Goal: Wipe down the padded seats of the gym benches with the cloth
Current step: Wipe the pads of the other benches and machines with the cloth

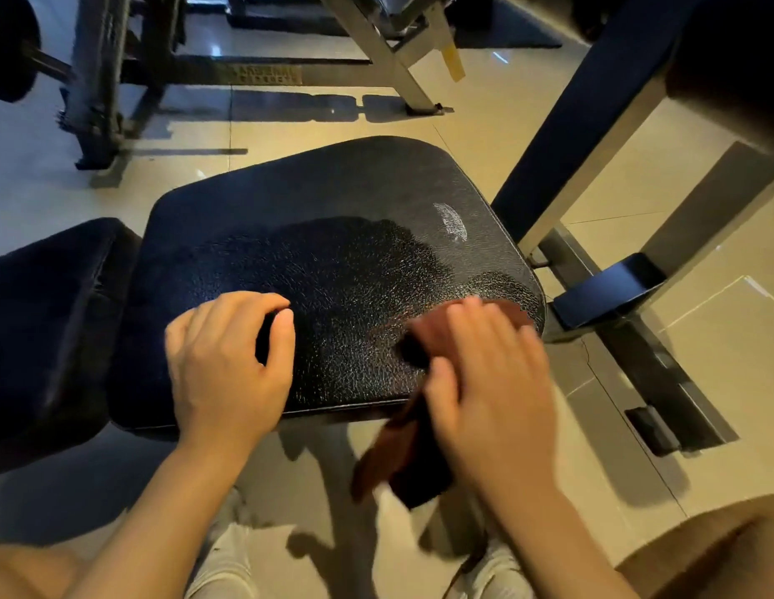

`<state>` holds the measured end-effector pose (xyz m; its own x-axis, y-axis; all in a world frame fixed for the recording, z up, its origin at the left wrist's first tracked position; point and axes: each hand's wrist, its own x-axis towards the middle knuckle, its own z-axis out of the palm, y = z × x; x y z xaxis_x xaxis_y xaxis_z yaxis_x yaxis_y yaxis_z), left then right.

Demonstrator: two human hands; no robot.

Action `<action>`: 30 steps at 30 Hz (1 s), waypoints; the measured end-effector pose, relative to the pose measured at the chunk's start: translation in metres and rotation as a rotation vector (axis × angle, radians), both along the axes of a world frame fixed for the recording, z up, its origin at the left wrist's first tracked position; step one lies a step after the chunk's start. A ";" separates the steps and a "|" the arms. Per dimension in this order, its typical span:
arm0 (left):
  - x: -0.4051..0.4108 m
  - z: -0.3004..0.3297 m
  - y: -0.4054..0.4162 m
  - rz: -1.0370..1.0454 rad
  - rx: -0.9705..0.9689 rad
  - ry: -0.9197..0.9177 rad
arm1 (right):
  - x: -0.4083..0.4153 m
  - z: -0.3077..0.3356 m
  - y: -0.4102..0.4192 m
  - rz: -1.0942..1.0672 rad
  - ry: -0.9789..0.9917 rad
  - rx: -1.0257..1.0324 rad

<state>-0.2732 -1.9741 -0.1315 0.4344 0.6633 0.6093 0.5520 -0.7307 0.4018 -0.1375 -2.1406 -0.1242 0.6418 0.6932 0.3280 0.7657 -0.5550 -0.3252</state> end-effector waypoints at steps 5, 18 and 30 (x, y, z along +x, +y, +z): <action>0.000 -0.004 -0.001 -0.004 0.065 -0.025 | 0.027 0.013 0.011 -0.145 0.070 -0.115; -0.005 0.000 0.002 0.006 -0.011 -0.217 | -0.044 0.010 0.073 0.320 -0.007 -0.146; -0.021 -0.013 0.011 0.232 -0.044 -0.199 | -0.007 0.017 0.022 0.111 -0.025 -0.283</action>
